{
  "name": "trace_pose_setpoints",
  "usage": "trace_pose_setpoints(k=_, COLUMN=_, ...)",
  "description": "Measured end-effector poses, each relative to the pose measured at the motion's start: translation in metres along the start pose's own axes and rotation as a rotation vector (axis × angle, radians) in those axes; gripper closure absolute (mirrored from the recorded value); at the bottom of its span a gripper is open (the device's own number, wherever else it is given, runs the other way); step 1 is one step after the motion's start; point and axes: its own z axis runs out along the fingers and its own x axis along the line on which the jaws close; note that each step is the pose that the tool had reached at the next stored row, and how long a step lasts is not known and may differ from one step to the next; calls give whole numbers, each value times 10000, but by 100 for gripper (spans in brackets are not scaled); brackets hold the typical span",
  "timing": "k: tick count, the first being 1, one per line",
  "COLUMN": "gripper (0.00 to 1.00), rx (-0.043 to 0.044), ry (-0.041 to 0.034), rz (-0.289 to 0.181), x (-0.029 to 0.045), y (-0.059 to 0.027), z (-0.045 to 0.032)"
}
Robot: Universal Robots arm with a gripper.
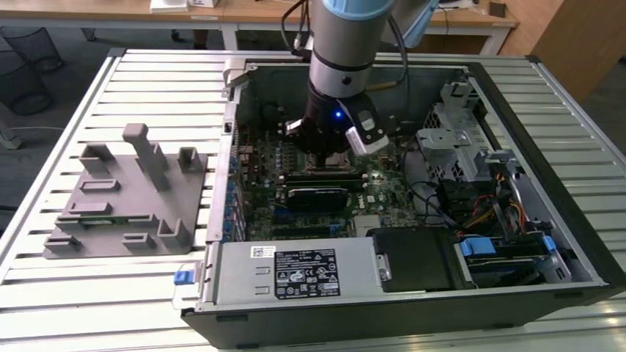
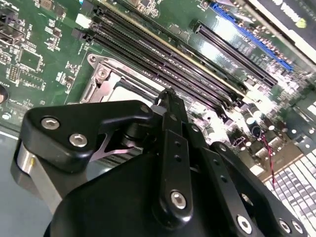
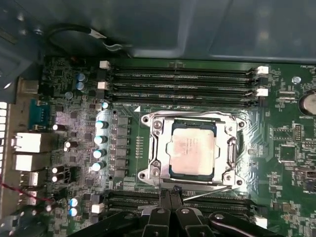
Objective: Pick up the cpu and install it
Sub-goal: 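Install the second cpu locking lever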
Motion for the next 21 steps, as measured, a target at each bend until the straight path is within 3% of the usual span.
trace_pose_setpoints(k=3, gripper=89, rx=-76, ry=1, rz=-17, x=-2, y=-7, z=39)
trace_pose_setpoints(k=6, gripper=89, rx=-332, ry=-9, rz=-39, x=-2, y=-23, z=53)
trace_pose_setpoints(k=7, gripper=89, rx=-365, ry=-12, rz=-41, x=-2, y=-30, z=53)
trace_pose_setpoints(k=16, gripper=89, rx=-374, ry=-10, rz=-47, x=32, y=-98, z=51)
trace_pose_setpoints(k=21, gripper=89, rx=-429, ry=-9, rz=-92, x=68, y=-106, z=90)
